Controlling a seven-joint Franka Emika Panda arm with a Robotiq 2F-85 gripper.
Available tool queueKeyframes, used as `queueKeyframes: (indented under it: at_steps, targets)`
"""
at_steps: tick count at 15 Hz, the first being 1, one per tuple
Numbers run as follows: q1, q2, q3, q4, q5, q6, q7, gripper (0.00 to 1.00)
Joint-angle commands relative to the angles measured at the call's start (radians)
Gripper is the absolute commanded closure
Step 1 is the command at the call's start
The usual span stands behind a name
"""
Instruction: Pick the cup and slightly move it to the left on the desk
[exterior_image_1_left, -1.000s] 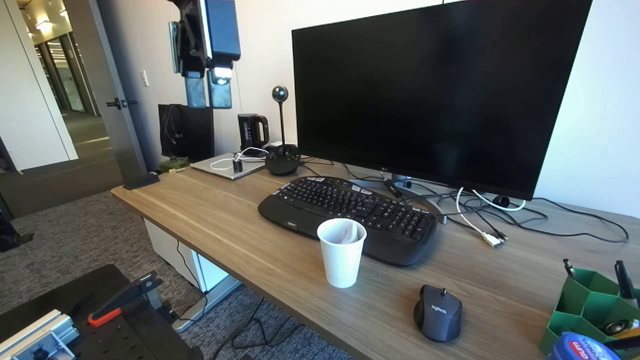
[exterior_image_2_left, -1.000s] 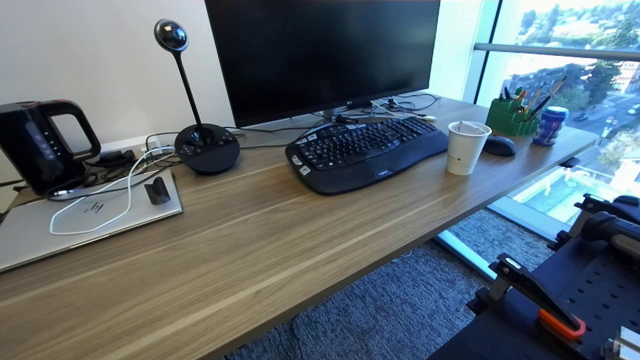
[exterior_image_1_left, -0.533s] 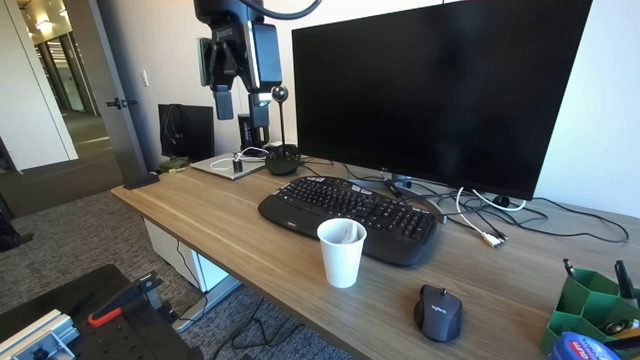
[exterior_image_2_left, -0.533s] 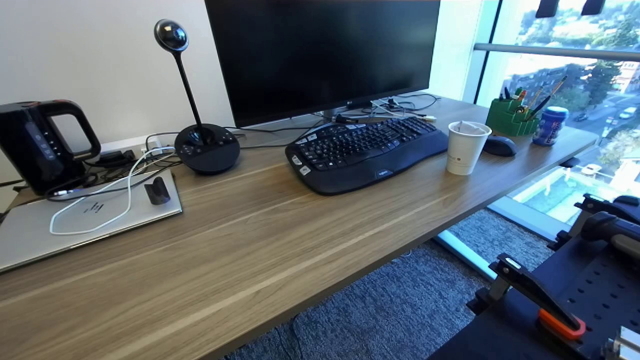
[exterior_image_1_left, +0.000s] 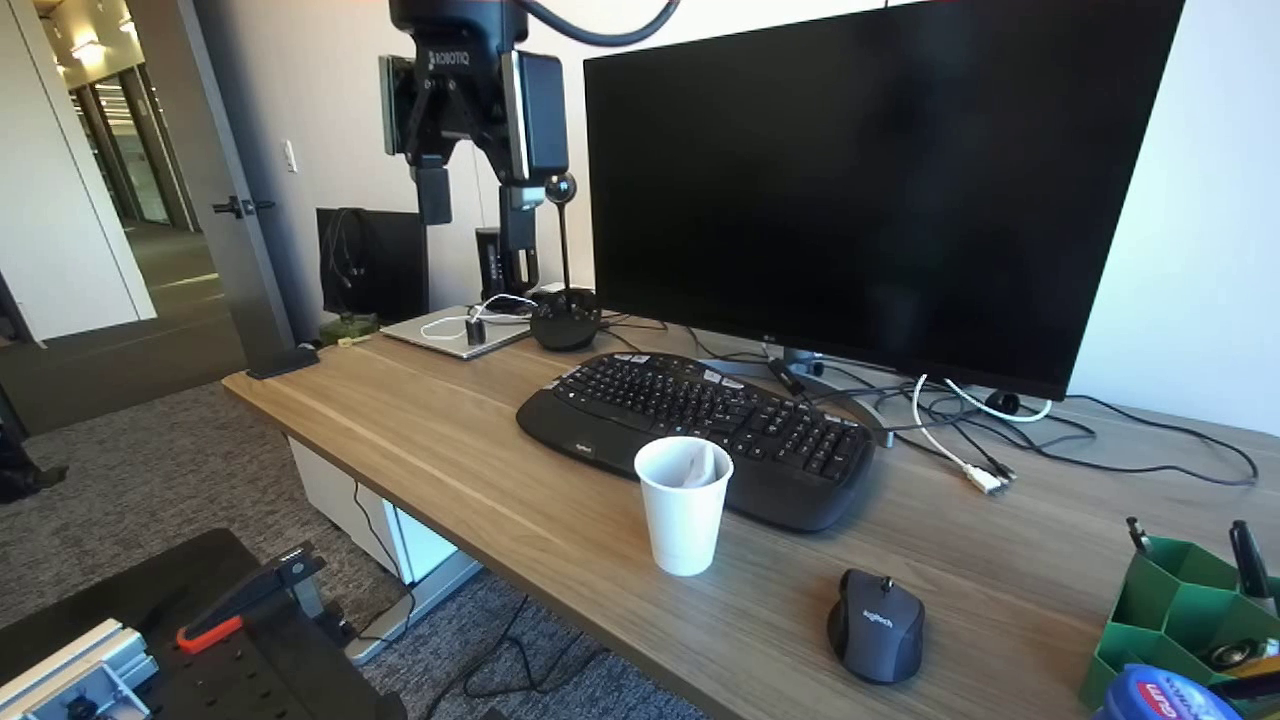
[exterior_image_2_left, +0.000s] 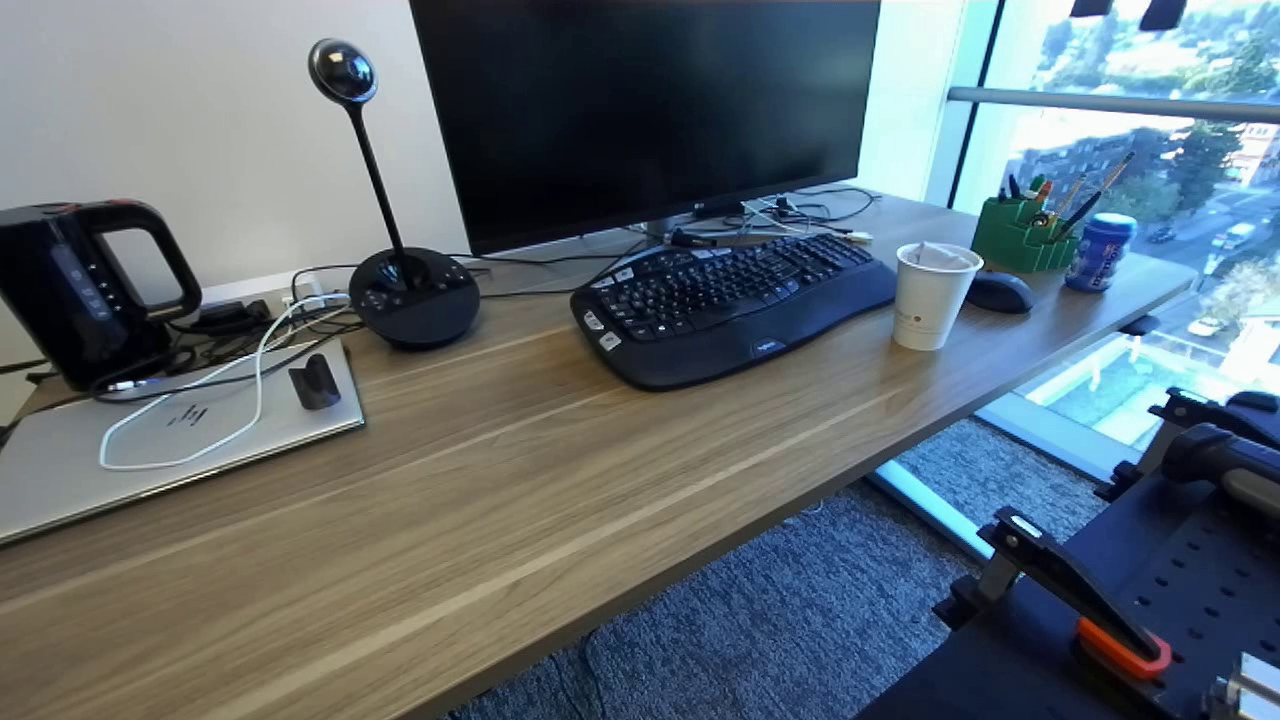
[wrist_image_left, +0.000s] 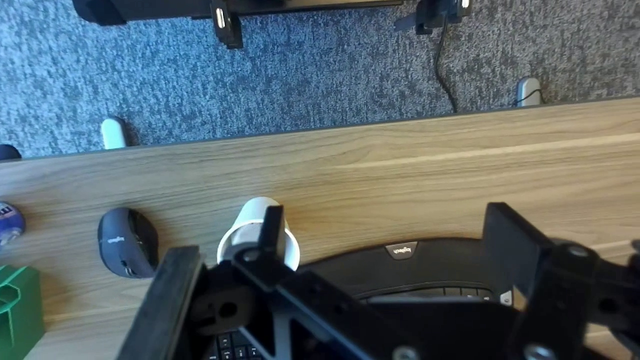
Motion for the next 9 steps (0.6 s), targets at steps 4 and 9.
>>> queueKeyframes:
  at_steps: [4,9]
  targets:
    - [0.017,-0.007,-0.008,0.002,0.001,-0.003,-0.004,0.00]
    - [0.004,0.040,-0.002,0.032,-0.053,0.038,0.065,0.00]
